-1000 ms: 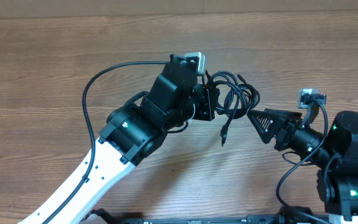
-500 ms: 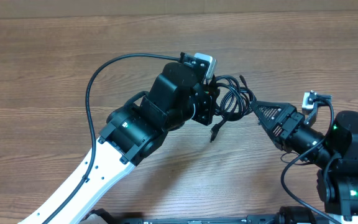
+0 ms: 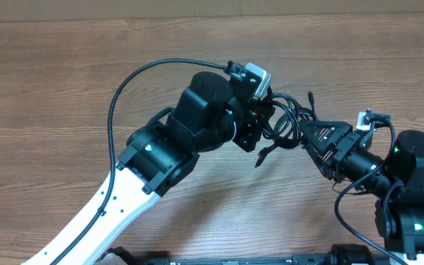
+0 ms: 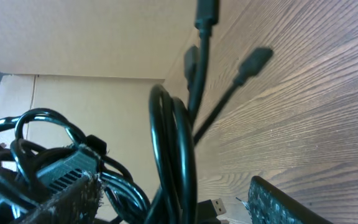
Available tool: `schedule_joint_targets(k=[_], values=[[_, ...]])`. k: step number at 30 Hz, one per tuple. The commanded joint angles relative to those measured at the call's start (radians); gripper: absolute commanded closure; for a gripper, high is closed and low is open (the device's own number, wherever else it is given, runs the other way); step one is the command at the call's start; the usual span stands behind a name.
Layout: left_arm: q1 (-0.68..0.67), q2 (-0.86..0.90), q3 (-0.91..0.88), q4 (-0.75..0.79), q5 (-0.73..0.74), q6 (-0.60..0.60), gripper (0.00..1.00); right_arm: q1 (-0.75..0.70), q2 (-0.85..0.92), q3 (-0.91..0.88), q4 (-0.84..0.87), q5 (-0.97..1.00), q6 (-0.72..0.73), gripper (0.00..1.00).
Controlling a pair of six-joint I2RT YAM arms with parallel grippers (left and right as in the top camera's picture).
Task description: Untangle cables
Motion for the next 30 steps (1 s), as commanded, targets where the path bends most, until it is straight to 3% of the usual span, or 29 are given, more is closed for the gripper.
schedule_joint_targets(k=[1,8,12,17,22,26,30], values=[[-0.007,-0.003,0.010,0.011,0.037,0.037,0.96,-0.001,-0.002,0.024,0.005,0.001,-0.004,0.26],[-0.006,-0.003,0.010,-0.035,0.029,0.221,0.96,-0.001,-0.002,0.024,0.005,0.024,-0.189,0.14],[-0.006,-0.003,0.010,-0.061,0.019,0.293,0.96,-0.001,-0.002,0.024,0.006,0.039,-0.290,0.13],[-0.006,-0.003,0.010,-0.103,-0.087,0.298,0.96,-0.001,-0.003,0.024,0.018,0.040,-0.411,0.13],[-0.006,-0.003,0.010,-0.117,-0.098,0.296,0.96,-0.001,-0.003,0.024,0.017,0.035,-0.526,0.13],[-0.007,-0.003,0.010,-0.143,-0.097,0.286,0.96,-0.001,-0.003,0.024,0.017,-0.036,-0.686,0.06],[-0.014,-0.003,0.010,-0.184,-0.094,0.287,0.96,-0.001,-0.003,0.024,0.014,-0.035,-0.721,0.03]])
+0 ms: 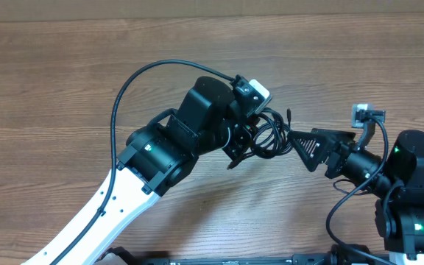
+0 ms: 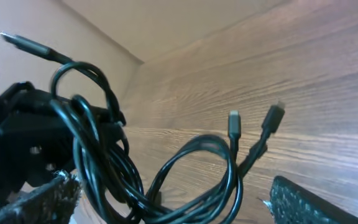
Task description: Untangle cables
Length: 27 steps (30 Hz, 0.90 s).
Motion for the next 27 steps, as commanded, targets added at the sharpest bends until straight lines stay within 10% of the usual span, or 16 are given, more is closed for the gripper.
schedule_joint_targets(k=[1,27], values=[[-0.018,-0.003,0.010,-0.022,-0.005,0.014,0.96,-0.001,-0.003,0.024,0.003,-0.023,-0.102,0.03],[-0.092,-0.003,0.010,0.025,0.239,0.154,0.96,-0.001,-0.002,0.024,-0.055,0.150,-0.101,0.10]])
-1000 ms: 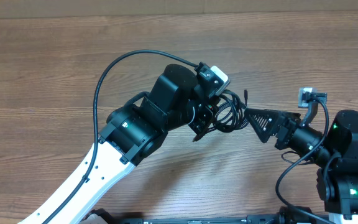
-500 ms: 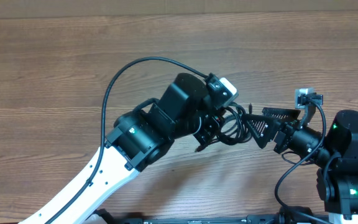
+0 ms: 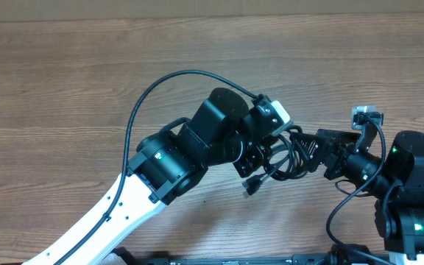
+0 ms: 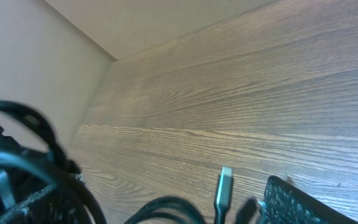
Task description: Untangle cables
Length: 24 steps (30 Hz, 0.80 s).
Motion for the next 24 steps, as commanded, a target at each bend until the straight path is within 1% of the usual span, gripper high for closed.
schedule_joint_targets(k=[1,3,7,10,20,24], values=[[-0.008,-0.003,0.010,0.027,0.139,0.064,0.96,-0.002,-0.002,0.024,0.001,0.045,-0.004,0.09],[-0.008,-0.003,0.010,0.042,0.179,0.074,0.96,-0.002,-0.002,0.024,0.001,0.046,-0.004,0.09],[-0.008,-0.003,0.010,0.048,0.288,0.144,0.96,-0.002,-0.002,0.024,0.001,0.047,-0.004,0.09],[-0.008,-0.003,0.010,0.042,0.330,0.179,0.96,-0.002,-0.002,0.024,-0.004,0.071,-0.003,0.09],[-0.007,-0.003,0.010,-0.083,0.330,0.286,0.96,-0.002,-0.002,0.024,-0.089,0.307,0.008,0.09],[-0.007,-0.003,0.010,-0.112,0.329,0.308,0.96,-0.002,-0.002,0.024,-0.100,0.361,0.057,0.08]])
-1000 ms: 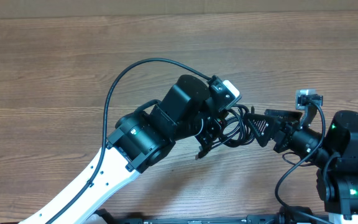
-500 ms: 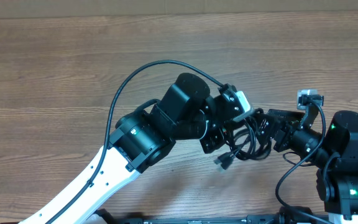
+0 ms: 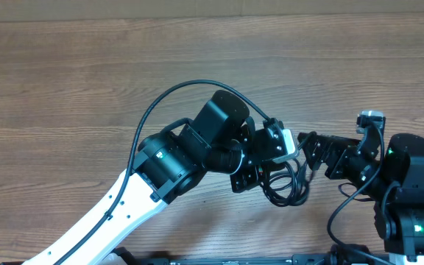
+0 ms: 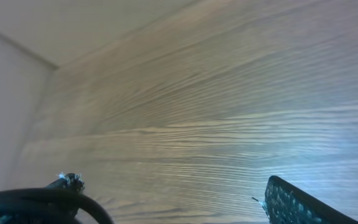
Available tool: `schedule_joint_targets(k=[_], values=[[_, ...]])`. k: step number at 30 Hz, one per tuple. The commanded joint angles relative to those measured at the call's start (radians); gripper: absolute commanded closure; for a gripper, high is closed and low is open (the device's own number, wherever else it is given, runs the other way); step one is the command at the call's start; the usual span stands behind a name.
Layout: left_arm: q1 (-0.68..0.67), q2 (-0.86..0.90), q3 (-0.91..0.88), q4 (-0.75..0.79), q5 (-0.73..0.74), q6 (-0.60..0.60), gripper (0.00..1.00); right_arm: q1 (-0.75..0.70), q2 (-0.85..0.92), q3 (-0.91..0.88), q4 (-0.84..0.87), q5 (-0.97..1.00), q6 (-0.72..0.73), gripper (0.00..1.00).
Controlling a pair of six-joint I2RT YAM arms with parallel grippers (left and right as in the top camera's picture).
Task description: Untangle cables
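Observation:
A bundle of black cables (image 3: 287, 185) hangs in loops from my left gripper (image 3: 265, 163), which sits under its wrist just left of the right arm; it appears shut on the bundle. My right gripper (image 3: 312, 153) is open right beside the bundle, pointing left at it. In the right wrist view its two fingertips (image 4: 70, 183) stand far apart at the lower edge, with bare wood between them. One black cable (image 4: 42, 202) curves across the lower left corner at the left fingertip. The plug ends are hidden.
The wooden table (image 3: 65, 88) stretches to the left and the far side. The left arm's own black lead (image 3: 174, 94) arcs above its forearm. The right arm's base (image 3: 414, 228) stands at the near right corner.
The left gripper has turned and brought the bundle nearer the front edge, so the loops hang lower. The plug seen between the right fingers is gone from view; only one cable remains.
At first the bundle hung between both grippers, with cables running between the open right fingers. Then the left gripper held it further left, apart from the right gripper. It then came back to the right gripper, and now hangs lower beside it.

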Motion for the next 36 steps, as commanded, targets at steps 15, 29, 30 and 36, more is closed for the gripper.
schedule_joint_targets(k=[15,29,30,36], values=[[-0.006,-0.010,0.010,-0.038,-0.036,0.044,0.96,-0.009,0.001,0.023,0.005,0.118,0.047,0.01],[-0.006,-0.010,0.010,-0.030,-0.318,-0.171,0.96,-0.009,0.001,0.023,0.042,-0.060,0.005,0.00],[-0.006,-0.010,0.010,-0.028,-0.318,-0.171,0.96,-0.009,0.001,0.023,0.046,-0.081,-0.011,0.00],[-0.006,-0.010,0.010,-0.002,-0.366,-0.224,0.96,-0.009,0.001,0.023,0.058,-0.141,-0.044,0.00]])
